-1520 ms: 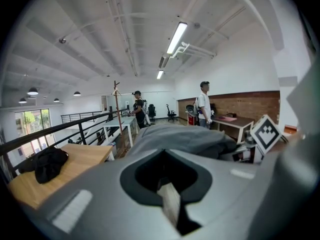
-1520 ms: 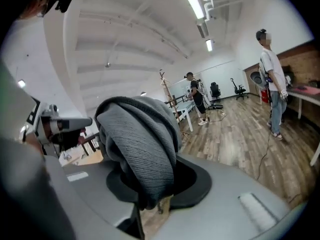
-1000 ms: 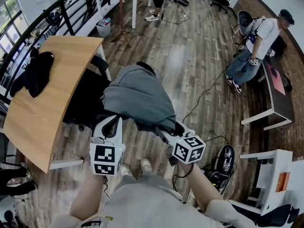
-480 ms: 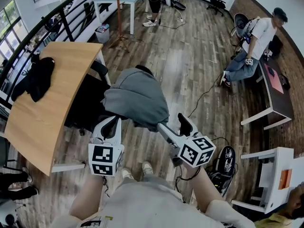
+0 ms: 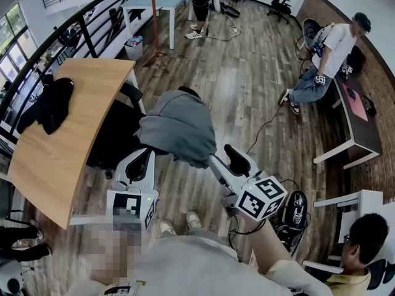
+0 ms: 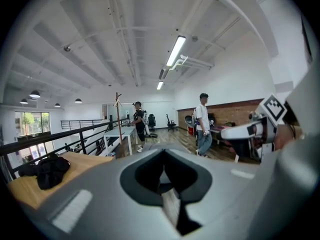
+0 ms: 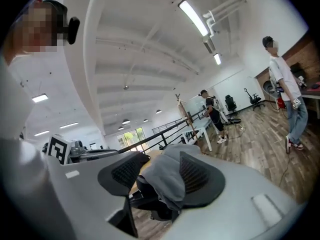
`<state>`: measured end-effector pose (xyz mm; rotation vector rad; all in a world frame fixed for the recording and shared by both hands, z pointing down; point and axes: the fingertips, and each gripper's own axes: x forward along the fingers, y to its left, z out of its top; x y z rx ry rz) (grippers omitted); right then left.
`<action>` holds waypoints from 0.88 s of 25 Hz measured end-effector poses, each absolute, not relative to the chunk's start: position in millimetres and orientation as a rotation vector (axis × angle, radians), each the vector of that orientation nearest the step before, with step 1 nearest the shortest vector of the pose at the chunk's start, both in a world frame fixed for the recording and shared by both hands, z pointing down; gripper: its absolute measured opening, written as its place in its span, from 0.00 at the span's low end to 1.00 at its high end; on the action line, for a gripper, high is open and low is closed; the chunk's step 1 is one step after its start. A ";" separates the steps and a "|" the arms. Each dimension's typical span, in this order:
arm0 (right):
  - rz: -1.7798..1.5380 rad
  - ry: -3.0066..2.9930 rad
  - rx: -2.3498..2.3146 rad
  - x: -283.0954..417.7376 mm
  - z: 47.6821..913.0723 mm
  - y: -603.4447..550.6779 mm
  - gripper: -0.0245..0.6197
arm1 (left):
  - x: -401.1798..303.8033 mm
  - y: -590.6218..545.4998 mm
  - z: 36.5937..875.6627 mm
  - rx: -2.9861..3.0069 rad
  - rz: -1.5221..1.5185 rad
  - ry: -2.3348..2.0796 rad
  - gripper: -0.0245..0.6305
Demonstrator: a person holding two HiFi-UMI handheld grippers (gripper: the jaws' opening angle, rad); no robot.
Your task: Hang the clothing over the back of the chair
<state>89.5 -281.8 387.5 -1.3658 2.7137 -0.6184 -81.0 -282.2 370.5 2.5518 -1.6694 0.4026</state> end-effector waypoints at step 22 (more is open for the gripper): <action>-0.344 2.888 -1.146 14.6 341.4 -237.3 0.08 | -104.6 -231.9 331.4 2.630 0.299 -1.737 0.04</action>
